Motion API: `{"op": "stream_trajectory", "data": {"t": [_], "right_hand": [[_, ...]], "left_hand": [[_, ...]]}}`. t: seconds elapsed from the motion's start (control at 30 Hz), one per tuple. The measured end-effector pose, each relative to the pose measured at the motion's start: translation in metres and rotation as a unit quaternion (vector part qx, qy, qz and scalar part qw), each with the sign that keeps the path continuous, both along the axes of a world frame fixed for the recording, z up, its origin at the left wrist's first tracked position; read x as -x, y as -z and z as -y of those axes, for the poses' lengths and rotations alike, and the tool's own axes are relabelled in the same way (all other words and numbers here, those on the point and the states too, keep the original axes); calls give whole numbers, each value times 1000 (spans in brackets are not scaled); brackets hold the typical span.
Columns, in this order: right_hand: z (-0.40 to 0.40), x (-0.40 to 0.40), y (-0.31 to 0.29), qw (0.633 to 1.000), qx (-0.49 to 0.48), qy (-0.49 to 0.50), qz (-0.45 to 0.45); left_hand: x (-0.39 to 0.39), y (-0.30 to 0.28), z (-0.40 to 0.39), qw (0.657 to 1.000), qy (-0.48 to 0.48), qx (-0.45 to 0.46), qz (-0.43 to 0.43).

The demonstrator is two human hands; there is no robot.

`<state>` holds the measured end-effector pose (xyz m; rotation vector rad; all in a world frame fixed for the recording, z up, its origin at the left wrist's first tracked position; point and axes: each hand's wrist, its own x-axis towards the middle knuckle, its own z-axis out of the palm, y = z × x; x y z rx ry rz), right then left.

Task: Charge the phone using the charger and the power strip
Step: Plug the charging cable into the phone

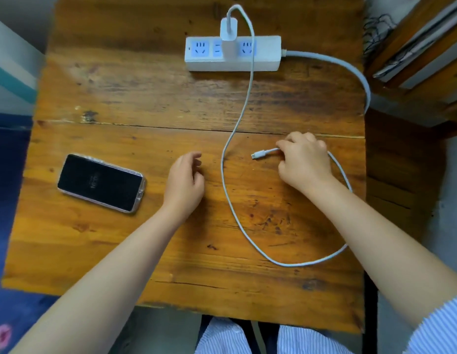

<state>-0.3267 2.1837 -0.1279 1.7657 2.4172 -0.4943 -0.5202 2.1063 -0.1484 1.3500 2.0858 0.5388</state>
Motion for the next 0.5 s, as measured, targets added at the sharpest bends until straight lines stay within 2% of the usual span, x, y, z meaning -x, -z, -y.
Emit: {"op": "stream_trajectory", "data": {"t": [0.1,0.2,0.33,0.4,0.5], "right_hand": [[13,8,4,998,-17,-51,-42],[6,15,8,998,-22,-46,-40],[9,23,1,998,-16,-39,-49],[19,35,-12,991,-39,-50,-116],[42,68,-29,968,-50,-120,-212]], "left_hand": [[29,-7,19,997,55,7,-53],[57,-13,28,979,153,81,-110],[101,-18,38,907,298,161,-250],[117,-18,38,880,330,183,-288],[131,-18,35,834,372,231,-337]]}}
